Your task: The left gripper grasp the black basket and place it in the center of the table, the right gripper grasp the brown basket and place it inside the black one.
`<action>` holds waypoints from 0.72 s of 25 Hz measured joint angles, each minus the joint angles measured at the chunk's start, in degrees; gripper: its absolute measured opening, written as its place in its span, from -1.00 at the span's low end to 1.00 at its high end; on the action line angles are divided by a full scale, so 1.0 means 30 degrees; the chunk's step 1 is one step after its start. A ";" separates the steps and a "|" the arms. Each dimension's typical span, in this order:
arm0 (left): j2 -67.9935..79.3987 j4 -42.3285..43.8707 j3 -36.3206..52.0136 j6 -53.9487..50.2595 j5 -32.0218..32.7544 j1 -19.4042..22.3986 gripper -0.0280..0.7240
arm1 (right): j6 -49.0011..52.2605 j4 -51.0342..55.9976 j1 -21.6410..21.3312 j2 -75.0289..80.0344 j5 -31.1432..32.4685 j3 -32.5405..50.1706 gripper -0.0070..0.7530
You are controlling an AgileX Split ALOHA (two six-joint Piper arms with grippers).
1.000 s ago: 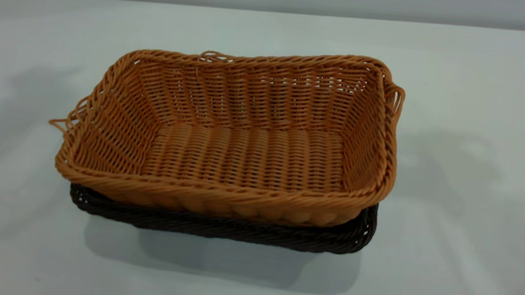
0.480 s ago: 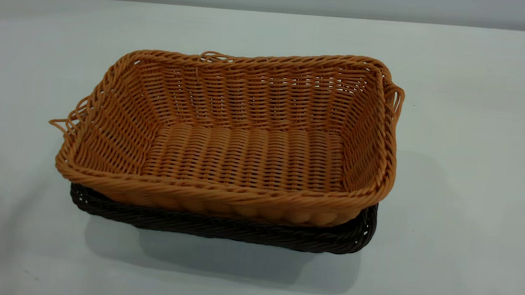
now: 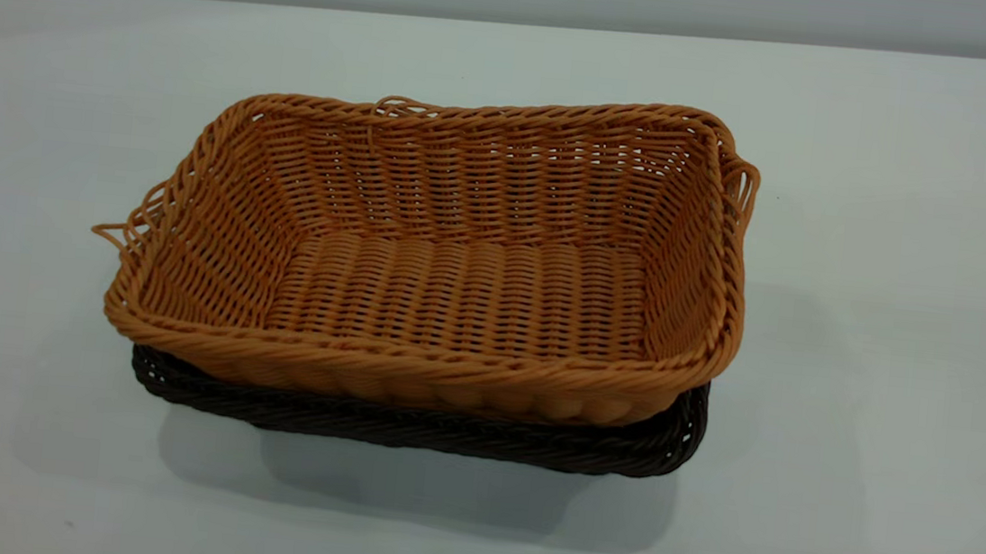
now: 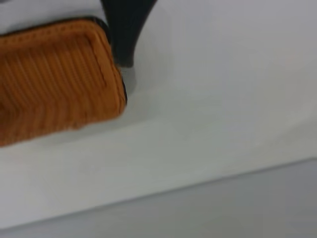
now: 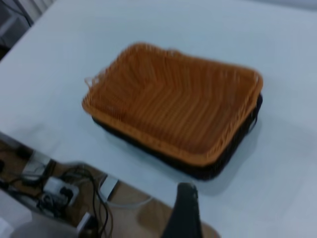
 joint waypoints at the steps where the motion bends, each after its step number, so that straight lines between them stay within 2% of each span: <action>1: -0.0726 0.0020 0.0813 -0.0062 0.0000 0.0000 0.57 | 0.0000 0.0000 0.0000 -0.0587 0.0000 0.0719 0.55; 10: -0.8323 0.0589 0.8517 -0.0328 0.0000 0.0000 0.57 | -0.0483 -0.2171 0.0000 -0.5587 0.0000 0.4903 0.55; 18: -1.2415 0.0642 1.1937 -0.0328 -0.0090 0.0000 0.57 | -0.1054 -0.3061 0.0000 -0.8436 -0.0042 0.6409 0.55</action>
